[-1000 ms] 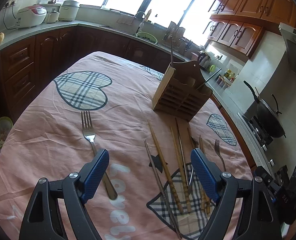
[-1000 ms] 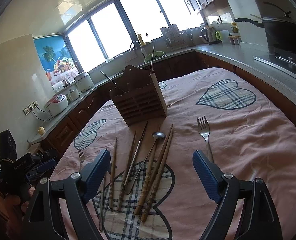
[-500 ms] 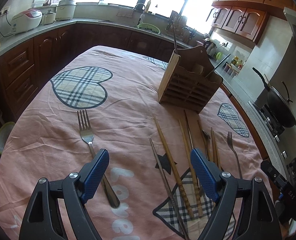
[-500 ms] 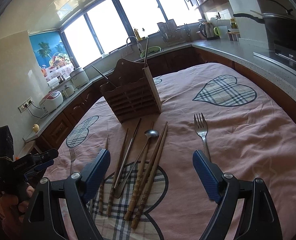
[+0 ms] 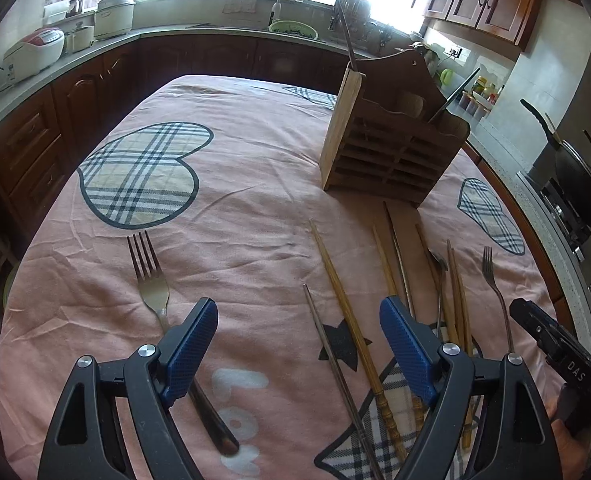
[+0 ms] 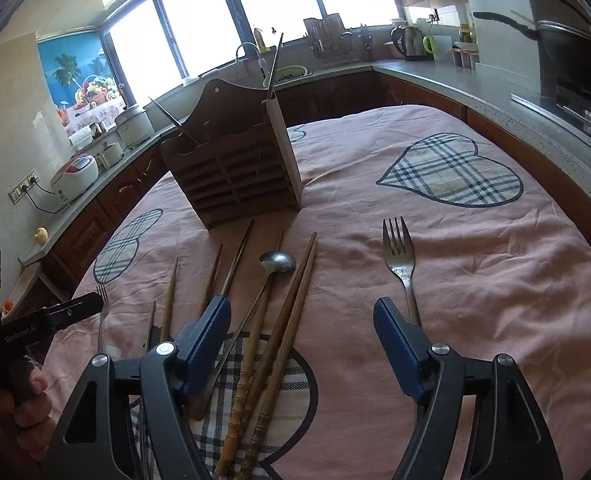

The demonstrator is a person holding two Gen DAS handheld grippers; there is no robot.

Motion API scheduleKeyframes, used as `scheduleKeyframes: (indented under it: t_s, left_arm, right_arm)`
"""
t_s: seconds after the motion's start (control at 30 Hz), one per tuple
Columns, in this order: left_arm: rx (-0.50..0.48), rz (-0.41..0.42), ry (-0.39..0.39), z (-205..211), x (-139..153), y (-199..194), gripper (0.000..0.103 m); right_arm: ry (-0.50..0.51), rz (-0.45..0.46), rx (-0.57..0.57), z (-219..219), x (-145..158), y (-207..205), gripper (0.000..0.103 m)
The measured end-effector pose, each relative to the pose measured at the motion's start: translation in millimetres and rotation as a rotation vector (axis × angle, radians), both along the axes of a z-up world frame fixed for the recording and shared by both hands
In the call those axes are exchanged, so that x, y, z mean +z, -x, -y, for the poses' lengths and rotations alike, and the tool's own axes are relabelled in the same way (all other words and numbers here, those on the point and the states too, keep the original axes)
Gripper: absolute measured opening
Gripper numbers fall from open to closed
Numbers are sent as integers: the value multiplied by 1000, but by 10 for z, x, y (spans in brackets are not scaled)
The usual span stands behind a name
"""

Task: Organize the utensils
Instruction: 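Close the left tool on a wooden chopstick while the right tool closes on another chopstick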

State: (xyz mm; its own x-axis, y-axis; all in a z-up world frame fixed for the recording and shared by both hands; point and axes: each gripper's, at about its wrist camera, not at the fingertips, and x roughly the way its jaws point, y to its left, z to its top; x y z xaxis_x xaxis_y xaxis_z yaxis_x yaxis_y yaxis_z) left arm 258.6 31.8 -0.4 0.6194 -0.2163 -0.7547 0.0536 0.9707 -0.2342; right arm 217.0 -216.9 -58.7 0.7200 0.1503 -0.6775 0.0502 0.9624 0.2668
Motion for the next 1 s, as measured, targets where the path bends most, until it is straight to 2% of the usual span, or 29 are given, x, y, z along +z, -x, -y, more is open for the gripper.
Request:
scheduleKeyframes:
  t_s: [0.1,0.3,0.4,0.5,0.63,0.77,0.83,1.0]
  left_arm:
    - [-4,-12,-12,41,-39,-144,83]
    - [-22,-52,-46,150,-174,-457,82]
    - [-32,-76,-60,203,-257,-619,76]
    - [-40,-103,-71,242,-351,-770,65]
    - [-53,-137,-68,279,-459,-978,52]
    - [-70,-162,-74,331,-532,-1168,46]
    - [-87,-178,-78,371,-567,-1232,37]
    - [-113,-170,-123,500,-599,-1302,25]
  right_arm:
    - [6,-46,7,-25,-80,-154,54]
    - [15,-120,26,-59,-241,-422,39]
    - [22,-159,33,-73,-324,-546,32]
    - [33,-184,30,-73,-393,-630,24]
    - [37,-194,34,-70,-413,-723,22]
    - [47,-207,37,-62,-422,-860,18]
    - [50,-211,38,-51,-422,-928,18]
    - [62,-213,45,-42,-439,-1077,16]
